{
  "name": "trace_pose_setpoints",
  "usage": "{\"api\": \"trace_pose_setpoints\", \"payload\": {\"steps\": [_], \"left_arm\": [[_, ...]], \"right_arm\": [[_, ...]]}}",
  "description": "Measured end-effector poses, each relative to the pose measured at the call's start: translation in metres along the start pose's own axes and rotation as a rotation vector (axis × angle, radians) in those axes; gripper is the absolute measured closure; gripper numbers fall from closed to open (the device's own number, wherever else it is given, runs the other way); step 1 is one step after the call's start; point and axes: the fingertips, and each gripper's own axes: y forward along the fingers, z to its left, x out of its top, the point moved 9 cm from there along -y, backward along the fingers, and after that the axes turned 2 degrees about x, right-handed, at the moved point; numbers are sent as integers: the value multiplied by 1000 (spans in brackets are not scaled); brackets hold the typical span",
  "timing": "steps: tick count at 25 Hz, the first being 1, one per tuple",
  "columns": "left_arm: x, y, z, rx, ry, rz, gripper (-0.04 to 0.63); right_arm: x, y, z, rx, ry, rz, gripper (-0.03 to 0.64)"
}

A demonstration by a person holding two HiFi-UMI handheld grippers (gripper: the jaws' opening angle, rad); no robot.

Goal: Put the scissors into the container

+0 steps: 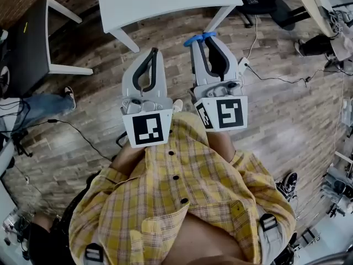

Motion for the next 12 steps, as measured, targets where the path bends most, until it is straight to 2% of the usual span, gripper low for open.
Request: {"api": "trace_pose_setpoints", "payload": {"steps": [2, 6, 12], "left_arm": [[-1, 10, 8, 3, 6, -1, 598], [5, 36, 22, 7, 117, -3, 598], [5, 81, 46, 8, 119, -18, 598]], "right_arm": [[-2, 11, 0, 6, 2, 7, 531], [-3, 37, -9, 11, -2, 10, 531], [-6, 83, -25, 3, -13, 14, 531]]}}
